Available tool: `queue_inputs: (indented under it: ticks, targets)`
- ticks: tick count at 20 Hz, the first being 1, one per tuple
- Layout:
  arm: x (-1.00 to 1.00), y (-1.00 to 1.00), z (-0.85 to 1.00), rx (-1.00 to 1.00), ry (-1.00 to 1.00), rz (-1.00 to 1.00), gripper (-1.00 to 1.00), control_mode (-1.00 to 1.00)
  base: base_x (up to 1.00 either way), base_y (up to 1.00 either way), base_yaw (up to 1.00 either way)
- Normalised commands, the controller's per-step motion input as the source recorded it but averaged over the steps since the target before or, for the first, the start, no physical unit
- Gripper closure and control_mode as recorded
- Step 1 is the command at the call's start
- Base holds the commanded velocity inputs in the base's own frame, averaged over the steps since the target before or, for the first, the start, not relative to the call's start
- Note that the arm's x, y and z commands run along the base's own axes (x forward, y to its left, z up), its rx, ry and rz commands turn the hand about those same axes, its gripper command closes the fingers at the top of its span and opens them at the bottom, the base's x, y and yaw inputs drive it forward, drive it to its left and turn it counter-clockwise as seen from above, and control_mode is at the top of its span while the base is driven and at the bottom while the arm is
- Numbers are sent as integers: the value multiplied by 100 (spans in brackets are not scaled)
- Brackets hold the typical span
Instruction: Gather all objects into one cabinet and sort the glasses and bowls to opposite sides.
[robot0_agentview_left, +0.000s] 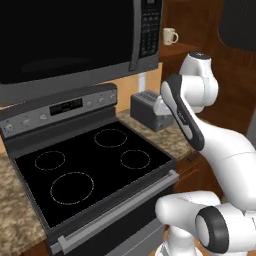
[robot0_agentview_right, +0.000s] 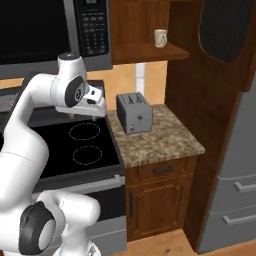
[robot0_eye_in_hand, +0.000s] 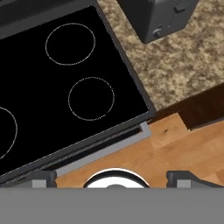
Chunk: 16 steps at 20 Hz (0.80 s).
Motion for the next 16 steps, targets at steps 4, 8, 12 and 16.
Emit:
queue_inputs:
  ticks: [4,8,12,16]
  targets:
    - [0,0,0,0,0,0,-100,100,8,-93,31]
    - [0,0,0,0,0,0,-100,100,23,-96,41]
    - [0,0,0,0,0,0,-100,100,24,-63,38]
    - [0,0,0,0,0,0,-100,100,23,-30,29]
